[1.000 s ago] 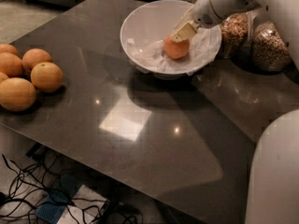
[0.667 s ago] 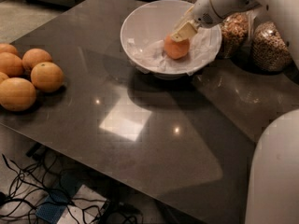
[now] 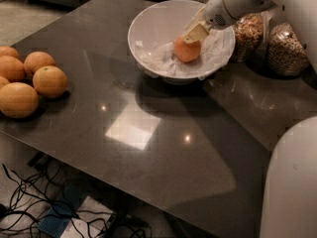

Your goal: Pick orange from white bowl

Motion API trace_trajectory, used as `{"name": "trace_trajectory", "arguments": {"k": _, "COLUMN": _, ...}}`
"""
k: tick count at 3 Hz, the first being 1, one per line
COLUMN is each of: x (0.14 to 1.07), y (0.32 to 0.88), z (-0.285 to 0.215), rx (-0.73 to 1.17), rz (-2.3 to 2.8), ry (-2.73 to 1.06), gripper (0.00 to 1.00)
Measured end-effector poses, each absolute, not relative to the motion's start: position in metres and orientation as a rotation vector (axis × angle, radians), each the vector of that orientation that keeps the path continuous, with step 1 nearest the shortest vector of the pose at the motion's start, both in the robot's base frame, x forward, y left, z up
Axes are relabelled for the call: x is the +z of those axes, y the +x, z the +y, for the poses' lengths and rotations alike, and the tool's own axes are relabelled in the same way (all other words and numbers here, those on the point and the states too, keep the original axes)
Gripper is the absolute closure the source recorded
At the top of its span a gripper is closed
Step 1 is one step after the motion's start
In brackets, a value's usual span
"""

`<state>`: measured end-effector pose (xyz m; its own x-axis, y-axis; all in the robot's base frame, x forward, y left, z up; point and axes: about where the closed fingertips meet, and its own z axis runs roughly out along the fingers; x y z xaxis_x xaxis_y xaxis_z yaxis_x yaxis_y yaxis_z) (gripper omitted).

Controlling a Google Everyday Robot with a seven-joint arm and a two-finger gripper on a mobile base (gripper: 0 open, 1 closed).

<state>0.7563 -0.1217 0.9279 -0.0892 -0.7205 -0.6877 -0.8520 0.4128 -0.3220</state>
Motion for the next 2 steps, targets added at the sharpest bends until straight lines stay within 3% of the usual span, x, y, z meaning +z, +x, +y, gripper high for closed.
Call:
{"name": "trace_trajectory", "arguments": {"k": 1, "x": 0.928, "y": 0.756, "z": -0.122, "rx": 0.202, "rz": 1.847, "ry": -1.349, "gripper": 0.15}}
{"name": "trace_trajectory", "arguments": {"k": 2, "x": 0.941, "y": 0.747, "z": -0.113, "rx": 0.237, "rz": 1.799, "ry": -1.370, "gripper": 0.00}}
